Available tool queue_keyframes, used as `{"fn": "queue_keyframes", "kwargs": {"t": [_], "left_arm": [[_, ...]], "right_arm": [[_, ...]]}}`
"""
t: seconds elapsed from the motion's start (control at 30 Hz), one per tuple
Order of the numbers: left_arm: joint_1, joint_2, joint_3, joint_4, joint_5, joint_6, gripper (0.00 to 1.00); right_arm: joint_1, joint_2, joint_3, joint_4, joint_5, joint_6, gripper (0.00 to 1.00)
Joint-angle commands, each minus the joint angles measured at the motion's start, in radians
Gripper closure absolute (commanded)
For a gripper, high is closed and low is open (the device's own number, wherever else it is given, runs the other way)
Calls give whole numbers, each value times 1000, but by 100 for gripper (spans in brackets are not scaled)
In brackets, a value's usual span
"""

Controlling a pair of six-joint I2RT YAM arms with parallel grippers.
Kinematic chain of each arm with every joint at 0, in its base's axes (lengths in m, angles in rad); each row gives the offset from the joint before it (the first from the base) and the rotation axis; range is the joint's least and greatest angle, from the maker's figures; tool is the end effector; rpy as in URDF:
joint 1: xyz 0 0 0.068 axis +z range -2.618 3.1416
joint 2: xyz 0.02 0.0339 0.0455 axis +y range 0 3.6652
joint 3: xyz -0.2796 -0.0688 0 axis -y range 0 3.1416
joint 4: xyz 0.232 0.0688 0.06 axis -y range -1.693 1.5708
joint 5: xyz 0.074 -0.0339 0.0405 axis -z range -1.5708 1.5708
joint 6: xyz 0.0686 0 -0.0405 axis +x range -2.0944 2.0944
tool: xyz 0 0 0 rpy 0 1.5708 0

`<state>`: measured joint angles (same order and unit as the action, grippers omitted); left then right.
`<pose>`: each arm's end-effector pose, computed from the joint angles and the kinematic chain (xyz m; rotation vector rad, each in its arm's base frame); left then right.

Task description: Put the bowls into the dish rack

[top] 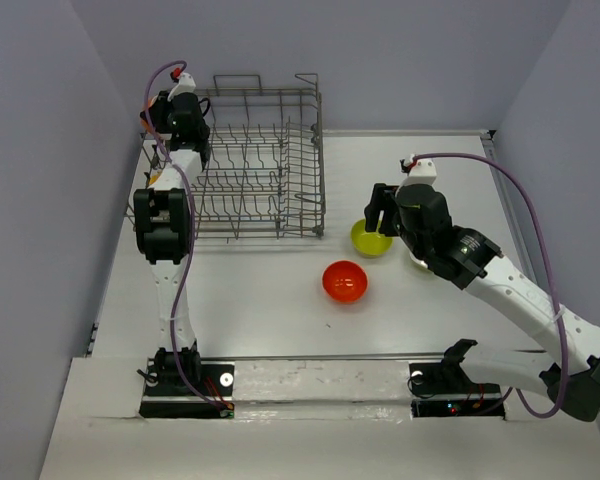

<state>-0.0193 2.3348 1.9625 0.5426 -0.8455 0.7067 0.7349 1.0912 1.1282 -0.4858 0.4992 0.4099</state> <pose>0.5700 0.0403 0.3071 -0.1988 1.5526 1.1370 0.2012 0.1376 0.3719 -0.0072 1.9696 0.2452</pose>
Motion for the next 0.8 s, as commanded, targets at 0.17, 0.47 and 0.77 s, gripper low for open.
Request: {"fn": "queue_keyframes", "kwargs": {"t": [0.17, 0.47, 0.77], "left_arm": [[1, -11, 3, 95, -1, 8, 100], [-8, 11, 6, 96, 6, 17, 100], [-25, 32, 3, 97, 8, 42, 100]], "right_arm": [[9, 7, 10, 47, 7, -11, 30], [9, 10, 12, 47, 9, -14, 30], [9, 7, 10, 47, 7, -16, 29]]}}
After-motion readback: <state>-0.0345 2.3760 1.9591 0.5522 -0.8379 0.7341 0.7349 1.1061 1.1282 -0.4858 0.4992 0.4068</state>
